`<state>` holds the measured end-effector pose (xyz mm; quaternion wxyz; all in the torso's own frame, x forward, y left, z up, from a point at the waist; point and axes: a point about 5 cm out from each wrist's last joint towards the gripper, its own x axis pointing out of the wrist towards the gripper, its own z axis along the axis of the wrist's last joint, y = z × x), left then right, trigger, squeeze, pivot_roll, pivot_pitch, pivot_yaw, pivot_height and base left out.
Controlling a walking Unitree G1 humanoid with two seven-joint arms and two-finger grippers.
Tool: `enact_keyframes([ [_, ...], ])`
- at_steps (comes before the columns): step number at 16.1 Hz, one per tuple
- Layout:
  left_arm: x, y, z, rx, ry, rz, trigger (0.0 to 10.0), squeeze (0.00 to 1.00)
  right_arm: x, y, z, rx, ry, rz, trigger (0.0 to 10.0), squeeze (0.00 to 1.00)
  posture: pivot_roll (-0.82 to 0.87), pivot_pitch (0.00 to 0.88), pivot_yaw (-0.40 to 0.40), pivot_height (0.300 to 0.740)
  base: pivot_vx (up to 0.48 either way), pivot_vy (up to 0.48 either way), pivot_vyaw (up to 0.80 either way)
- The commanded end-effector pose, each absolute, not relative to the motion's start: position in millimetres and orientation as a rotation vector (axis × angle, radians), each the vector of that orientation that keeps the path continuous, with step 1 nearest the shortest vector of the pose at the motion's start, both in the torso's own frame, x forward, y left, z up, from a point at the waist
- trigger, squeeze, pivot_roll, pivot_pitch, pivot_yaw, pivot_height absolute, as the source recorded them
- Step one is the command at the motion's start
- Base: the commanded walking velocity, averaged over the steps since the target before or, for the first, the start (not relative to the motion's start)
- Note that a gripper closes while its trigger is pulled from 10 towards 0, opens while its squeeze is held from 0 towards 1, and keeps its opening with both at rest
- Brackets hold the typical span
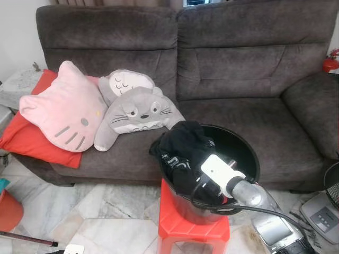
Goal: Hang hanger
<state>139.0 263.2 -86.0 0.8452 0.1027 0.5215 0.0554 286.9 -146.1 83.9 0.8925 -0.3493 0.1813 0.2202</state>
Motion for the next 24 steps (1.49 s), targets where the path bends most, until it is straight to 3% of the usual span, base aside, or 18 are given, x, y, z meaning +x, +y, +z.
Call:
enact_keyframes([
  [1,137,264,-86,0.224,1.104,0.118,10.0,0.00,288,-142,82,-0.728,0.386,0.474,10.0,0.00,-0.19,0.000,0.055,0.732,0.000,0.000,0.00],
  [4,141,255,-88,0.221,1.098,0.103,10.0,0.00,289,-146,77,-0.752,0.411,0.460,10.0,0.00,-0.19,0.000,0.057,0.732,0.000,0.000,0.00],
  [8,142,260,-86,0.225,1.100,0.108,10.0,0.00,287,-123,89,-0.582,0.321,0.567,10.0,0.00,-0.19,0.000,0.060,0.732,0.000,0.000,0.00],
  [11,141,262,-86,0.226,1.099,0.112,10.0,0.00,296,-133,89,-0.769,0.291,0.484,10.0,0.00,-0.19,0.000,0.059,0.732,0.000,0.000,0.00],
  [14,139,261,-87,0.225,1.102,0.108,10.0,0.00,298,-139,91,-0.783,0.278,0.465,10.0,0.00,-0.19,0.000,0.058,0.732,0.000,0.000,0.00],
  [15,138,261,-87,0.225,1.104,0.108,10.0,0.00,296,-139,89,-0.796,0.285,0.479,8.4,0.00,-0.19,0.000,0.058,0.732,0.000,0.000,0.00],
  [16,138,261,-87,0.225,1.105,0.108,10.0,0.00,296,-139,88,-0.798,0.285,0.476,1.1,0.00,-0.19,0.000,0.058,0.732,0.000,0.000,0.00],
  [17,138,262,-87,0.226,1.106,0.108,10.0,0.00,296,-139,87,-0.799,0.284,0.475,0.0,0.00,-0.19,0.000,0.058,0.732,0.000,0.000,0.00],
  [24,137,262,-87,0.236,1.103,0.106,10.0,0.00,301,-141,93,-0.828,0.230,0.423,0.0,0.00,-0.19,0.000,0.060,0.732,0.000,0.000,0.00],
])
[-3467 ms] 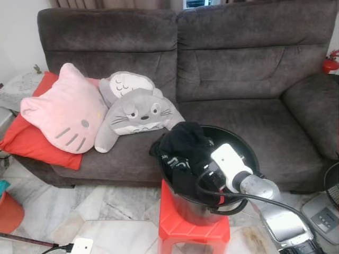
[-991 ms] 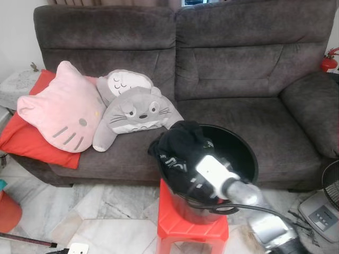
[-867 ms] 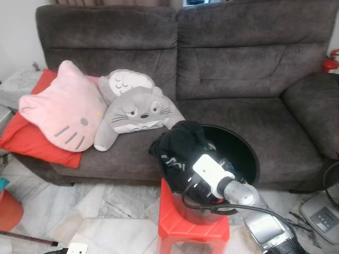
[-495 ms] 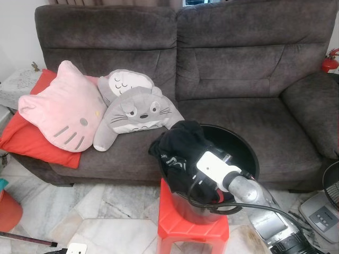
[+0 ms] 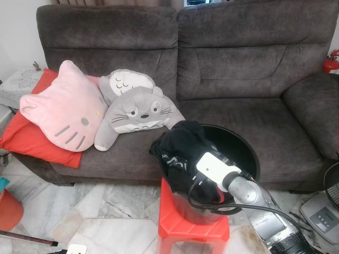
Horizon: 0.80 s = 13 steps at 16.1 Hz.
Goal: Hang hanger
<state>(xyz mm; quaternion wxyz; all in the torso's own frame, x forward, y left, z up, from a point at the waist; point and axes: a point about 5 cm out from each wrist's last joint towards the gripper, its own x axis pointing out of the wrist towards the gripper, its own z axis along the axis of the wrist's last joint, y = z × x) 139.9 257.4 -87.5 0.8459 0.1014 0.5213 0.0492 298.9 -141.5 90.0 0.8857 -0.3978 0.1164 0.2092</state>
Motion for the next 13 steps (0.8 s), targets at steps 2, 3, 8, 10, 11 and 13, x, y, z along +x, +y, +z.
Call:
enact_keyframes([
  [2,138,259,-87,0.236,1.101,0.102,10.0,0.00,303,-142,94,-0.835,0.224,0.420,0.0,0.00,-0.19,0.000,0.059,0.732,0.000,0.000,0.00],
  [3,139,260,-87,0.236,1.100,0.103,10.0,0.00,303,-141,93,-0.837,0.219,0.425,0.0,0.00,-0.19,0.000,0.059,0.732,0.000,0.000,0.00],
  [8,138,263,-86,0.240,1.100,0.109,10.0,0.00,304,-134,96,-0.837,0.166,0.445,0.0,0.00,-0.19,0.000,0.058,0.732,0.000,0.000,0.00],
  [10,138,263,-86,0.241,1.100,0.108,10.0,0.00,304,-134,96,-0.839,0.161,0.451,0.0,0.00,-0.19,0.000,0.059,0.732,0.000,0.000,0.00],
  [11,138,263,-86,0.241,1.100,0.108,10.0,0.00,303,-134,95,-0.835,0.169,0.459,0.8,0.00,-0.19,0.000,0.058,0.732,0.000,0.000,0.00],
  [13,138,265,-86,0.241,1.100,0.112,10.0,0.00,299,-131,96,-0.807,0.167,0.475,10.0,0.00,-0.19,0.000,0.057,0.732,0.000,0.000,0.00],
])
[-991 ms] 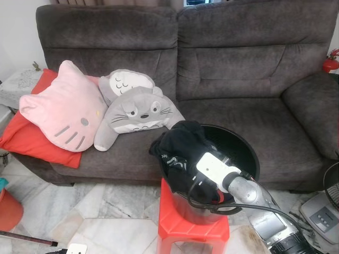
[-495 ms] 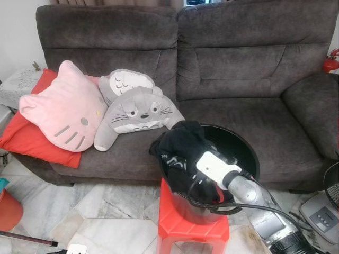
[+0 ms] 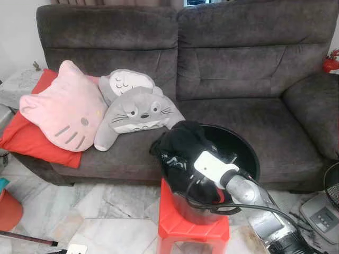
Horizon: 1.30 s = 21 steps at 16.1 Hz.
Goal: Hang hanger
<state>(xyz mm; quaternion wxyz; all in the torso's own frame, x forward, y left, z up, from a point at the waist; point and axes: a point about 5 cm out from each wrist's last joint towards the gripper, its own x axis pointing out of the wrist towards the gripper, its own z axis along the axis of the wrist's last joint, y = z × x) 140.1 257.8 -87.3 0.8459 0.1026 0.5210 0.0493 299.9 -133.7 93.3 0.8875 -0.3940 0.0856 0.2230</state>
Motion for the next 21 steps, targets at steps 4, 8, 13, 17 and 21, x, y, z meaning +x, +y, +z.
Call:
enact_keyframes([
  [4,140,258,-87,0.239,1.096,0.106,10.0,0.00,284,-130,100,-0.713,0.191,0.463,10.0,0.00,-0.19,0.000,0.057,0.732,0.000,0.000,0.00],
  [8,144,258,-86,0.238,1.091,0.106,10.0,0.00,276,-133,102,-0.487,0.265,0.392,10.0,0.63,-0.19,0.000,0.053,0.732,0.000,0.000,0.00],
  [13,144,261,-85,0.237,1.091,0.111,10.0,0.00,276,-137,91,-0.357,0.399,0.369,10.0,1.00,-0.19,0.000,0.050,0.732,0.000,0.000,0.00],
  [17,142,262,-85,0.237,1.094,0.113,10.0,0.00,276,-133,84,-0.333,0.438,0.382,10.0,1.00,-0.19,0.000,0.052,0.732,0.000,0.000,0.00],
  [21,141,263,-85,0.238,1.092,0.113,10.0,0.00,278,-132,80,-0.347,0.449,0.380,10.0,1.00,-0.19,0.000,0.053,0.732,0.000,0.000,0.00],
])
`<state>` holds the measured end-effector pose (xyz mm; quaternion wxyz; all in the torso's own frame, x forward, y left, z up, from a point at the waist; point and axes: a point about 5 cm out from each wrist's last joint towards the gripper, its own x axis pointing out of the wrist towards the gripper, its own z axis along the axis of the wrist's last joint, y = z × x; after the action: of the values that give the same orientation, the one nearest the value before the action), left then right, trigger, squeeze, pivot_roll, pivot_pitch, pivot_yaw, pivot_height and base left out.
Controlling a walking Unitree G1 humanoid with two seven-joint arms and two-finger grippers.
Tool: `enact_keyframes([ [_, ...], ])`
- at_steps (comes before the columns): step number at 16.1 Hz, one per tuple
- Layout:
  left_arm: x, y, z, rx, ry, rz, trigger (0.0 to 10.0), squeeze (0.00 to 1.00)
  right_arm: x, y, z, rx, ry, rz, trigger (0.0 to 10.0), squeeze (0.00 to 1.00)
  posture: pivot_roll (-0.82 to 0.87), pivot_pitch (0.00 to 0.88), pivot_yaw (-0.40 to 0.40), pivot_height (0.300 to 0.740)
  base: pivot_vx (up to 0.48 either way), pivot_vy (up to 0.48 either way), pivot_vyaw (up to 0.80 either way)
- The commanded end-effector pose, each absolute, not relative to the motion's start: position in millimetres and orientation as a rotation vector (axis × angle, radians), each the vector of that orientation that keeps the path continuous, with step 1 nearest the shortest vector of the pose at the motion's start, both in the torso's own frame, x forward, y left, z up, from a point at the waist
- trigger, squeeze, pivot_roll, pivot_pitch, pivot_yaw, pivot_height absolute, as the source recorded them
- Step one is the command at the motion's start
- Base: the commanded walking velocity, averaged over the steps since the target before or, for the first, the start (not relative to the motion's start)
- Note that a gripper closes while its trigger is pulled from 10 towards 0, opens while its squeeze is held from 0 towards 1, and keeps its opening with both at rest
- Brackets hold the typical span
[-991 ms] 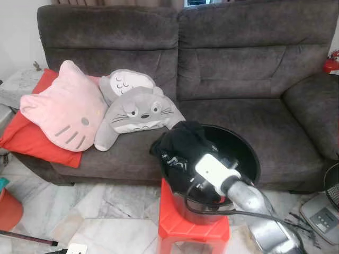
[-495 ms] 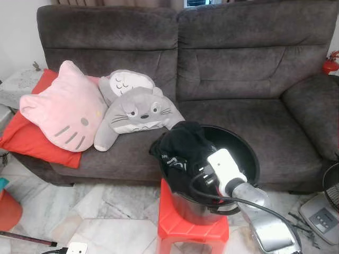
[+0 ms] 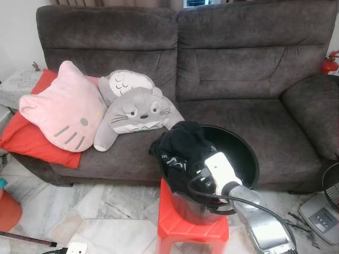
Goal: Hang hanger
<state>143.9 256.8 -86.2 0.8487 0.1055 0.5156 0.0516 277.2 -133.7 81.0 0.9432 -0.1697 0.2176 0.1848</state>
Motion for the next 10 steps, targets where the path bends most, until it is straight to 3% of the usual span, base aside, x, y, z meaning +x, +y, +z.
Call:
enact_keyframes([
  [1,141,262,-85,0.240,1.091,0.111,10.0,0.00,278,-133,77,-0.347,0.463,0.379,10.0,0.00,-0.19,0.000,0.053,0.732,0.000,0.000,0.00],
  [5,142,261,-85,0.243,1.088,0.108,10.0,0.00,286,-139,75,-0.379,0.460,0.348,10.0,0.00,-0.19,0.000,0.056,0.732,0.000,0.000,0.00],
  [10,141,264,-85,0.248,1.092,0.108,10.0,0.00,298,-144,80,-0.542,0.383,0.332,10.0,0.00,-0.19,0.000,0.056,0.732,0.000,0.000,0.00],
])
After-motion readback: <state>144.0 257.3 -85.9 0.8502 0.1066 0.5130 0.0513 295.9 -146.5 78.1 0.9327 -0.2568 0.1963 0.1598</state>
